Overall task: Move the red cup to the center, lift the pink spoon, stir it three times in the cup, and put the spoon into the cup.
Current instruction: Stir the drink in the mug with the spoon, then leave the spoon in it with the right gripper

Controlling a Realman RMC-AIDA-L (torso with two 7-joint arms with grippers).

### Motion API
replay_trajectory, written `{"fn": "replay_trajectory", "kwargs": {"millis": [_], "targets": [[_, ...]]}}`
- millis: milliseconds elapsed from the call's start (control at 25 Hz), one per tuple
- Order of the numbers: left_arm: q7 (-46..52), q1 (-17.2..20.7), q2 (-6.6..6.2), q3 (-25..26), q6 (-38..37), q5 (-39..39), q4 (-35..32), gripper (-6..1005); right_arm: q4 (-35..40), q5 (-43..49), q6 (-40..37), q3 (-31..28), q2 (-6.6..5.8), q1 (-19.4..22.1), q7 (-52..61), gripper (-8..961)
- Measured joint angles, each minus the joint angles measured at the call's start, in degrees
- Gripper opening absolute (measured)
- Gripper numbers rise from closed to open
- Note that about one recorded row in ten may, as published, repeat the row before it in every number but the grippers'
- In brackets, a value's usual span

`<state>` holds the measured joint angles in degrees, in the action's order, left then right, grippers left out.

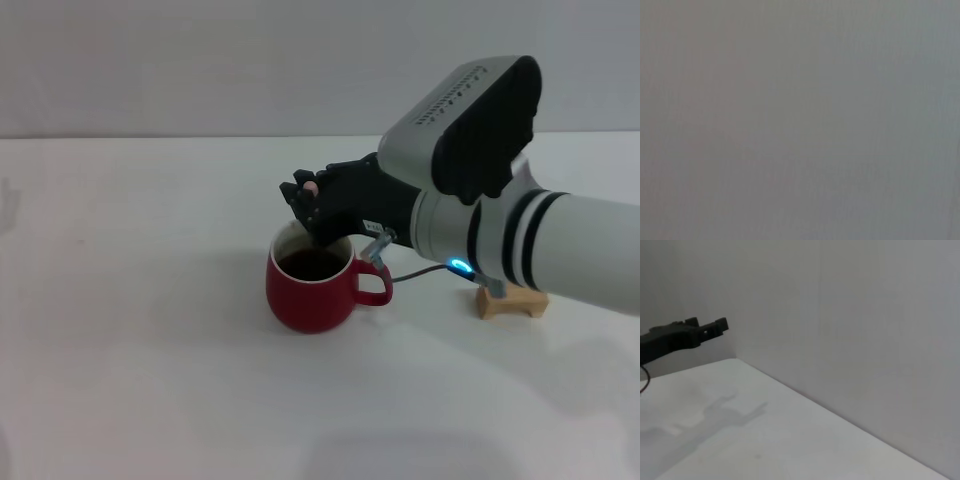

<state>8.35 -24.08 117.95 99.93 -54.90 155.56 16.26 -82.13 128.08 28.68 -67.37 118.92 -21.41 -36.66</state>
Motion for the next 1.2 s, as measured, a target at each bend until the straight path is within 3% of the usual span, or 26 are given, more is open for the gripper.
{"fn": "replay_trajectory", "kwargs": {"millis": [360, 1200], "targets": [[0.0, -0.1, 0.0, 0.0, -0.4, 0.0, 0.1, 838, -1.4, -0.2, 0.9, 0.4, 0.06, 0.9, -0.3, 133], [0.6, 0.0, 0.0, 0.0, -1.4, 0.0, 0.1, 837, 7.7, 0.2, -6.0, 0.7, 0.12, -7.1, -0.2, 133]]}}
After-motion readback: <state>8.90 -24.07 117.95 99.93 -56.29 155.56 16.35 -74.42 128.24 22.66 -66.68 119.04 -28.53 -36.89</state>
